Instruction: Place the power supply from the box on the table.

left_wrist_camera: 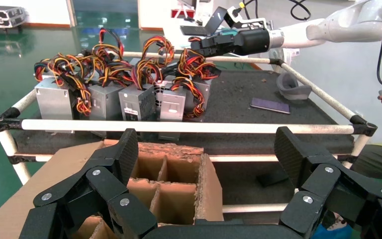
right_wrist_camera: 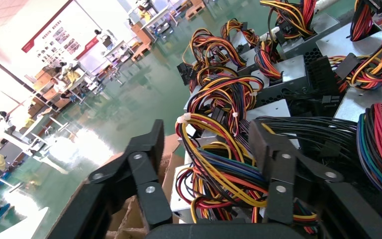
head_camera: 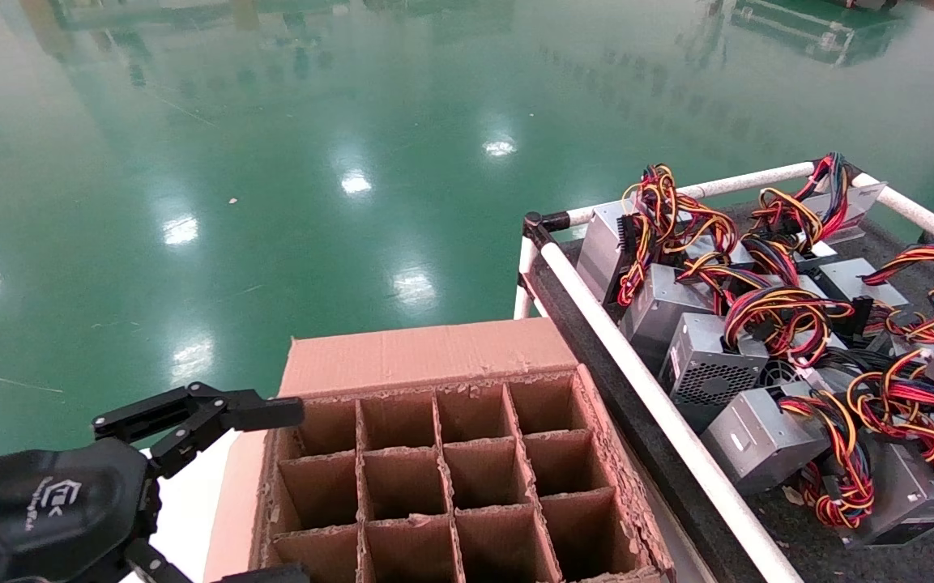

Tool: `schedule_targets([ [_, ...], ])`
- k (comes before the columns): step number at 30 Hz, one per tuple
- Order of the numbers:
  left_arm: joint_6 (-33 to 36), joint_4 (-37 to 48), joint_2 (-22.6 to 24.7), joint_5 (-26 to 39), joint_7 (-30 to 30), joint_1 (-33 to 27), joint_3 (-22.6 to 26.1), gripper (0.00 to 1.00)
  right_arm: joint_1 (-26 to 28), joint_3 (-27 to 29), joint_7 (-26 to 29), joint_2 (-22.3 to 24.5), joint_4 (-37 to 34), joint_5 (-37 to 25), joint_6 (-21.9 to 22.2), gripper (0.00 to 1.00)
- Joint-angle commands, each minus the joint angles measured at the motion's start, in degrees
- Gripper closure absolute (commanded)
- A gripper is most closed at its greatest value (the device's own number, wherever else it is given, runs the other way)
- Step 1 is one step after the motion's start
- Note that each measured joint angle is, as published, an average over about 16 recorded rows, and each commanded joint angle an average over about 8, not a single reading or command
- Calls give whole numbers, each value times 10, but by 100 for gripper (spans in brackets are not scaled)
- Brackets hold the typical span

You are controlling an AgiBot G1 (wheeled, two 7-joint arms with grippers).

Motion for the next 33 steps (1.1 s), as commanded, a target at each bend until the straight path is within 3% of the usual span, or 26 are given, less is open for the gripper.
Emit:
schedule_targets([
  [1, 0, 0, 0, 0, 0, 0, 0, 0, 1, 0, 1, 0, 1, 1, 0, 0],
  [20, 0, 0, 0, 0, 0, 0, 0, 0, 3, 16, 43, 17, 82, 28, 30, 0],
  [33, 0, 0, 0, 0, 0, 0, 0, 0, 3, 22, 38, 12, 150, 20, 38, 0],
])
